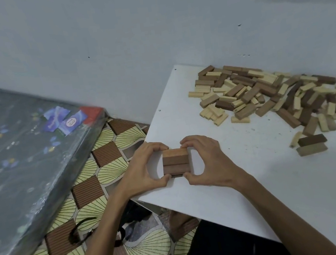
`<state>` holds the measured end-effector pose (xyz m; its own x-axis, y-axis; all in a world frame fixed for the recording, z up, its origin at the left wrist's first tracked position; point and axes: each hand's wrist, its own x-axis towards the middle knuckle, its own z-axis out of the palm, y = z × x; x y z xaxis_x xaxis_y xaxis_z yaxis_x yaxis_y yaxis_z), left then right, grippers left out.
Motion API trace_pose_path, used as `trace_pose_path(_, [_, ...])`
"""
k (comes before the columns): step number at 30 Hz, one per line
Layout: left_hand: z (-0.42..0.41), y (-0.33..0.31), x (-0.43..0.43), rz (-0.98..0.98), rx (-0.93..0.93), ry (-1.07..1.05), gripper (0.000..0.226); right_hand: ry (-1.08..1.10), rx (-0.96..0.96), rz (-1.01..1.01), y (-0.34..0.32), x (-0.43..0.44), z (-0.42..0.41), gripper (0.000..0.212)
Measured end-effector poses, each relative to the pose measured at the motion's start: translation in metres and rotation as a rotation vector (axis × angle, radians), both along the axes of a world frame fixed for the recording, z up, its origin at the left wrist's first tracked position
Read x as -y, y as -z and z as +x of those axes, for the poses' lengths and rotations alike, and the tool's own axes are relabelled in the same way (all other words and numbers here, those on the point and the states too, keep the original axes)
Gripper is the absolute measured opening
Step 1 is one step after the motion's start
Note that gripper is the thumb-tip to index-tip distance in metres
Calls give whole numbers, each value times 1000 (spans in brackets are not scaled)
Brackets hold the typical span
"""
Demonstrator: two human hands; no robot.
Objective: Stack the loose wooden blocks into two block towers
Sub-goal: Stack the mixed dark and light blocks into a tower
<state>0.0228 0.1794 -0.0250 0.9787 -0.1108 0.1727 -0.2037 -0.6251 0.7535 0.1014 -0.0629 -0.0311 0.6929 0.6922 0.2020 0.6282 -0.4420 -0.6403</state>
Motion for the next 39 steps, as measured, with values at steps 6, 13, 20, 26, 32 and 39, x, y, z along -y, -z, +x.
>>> trace_pose_path(6, [0,3,-2,13,3,2,65,13,13,-13,4,-1,0,66])
trace_pose_path(13, [0,6,-2,43,3,2,66,4,12,-29,6,-1,0,66])
trace_pose_path(20, [-1,6,-2,56,-3,2,66,6,11,-29,6,-2,-2,66])
trace_pose_path(26, [-1,7,-4,66,1,9,67,13,15,-27,6,-2,-1,66])
trace_pose_path(32, [-1,7,-2,79,6,13,70,10,25,-32,8,-1,-2,70])
trace_pose_path(39, [-2,7,-3,72,-10,10,74,1,-1,-54,10,1,-2,87])
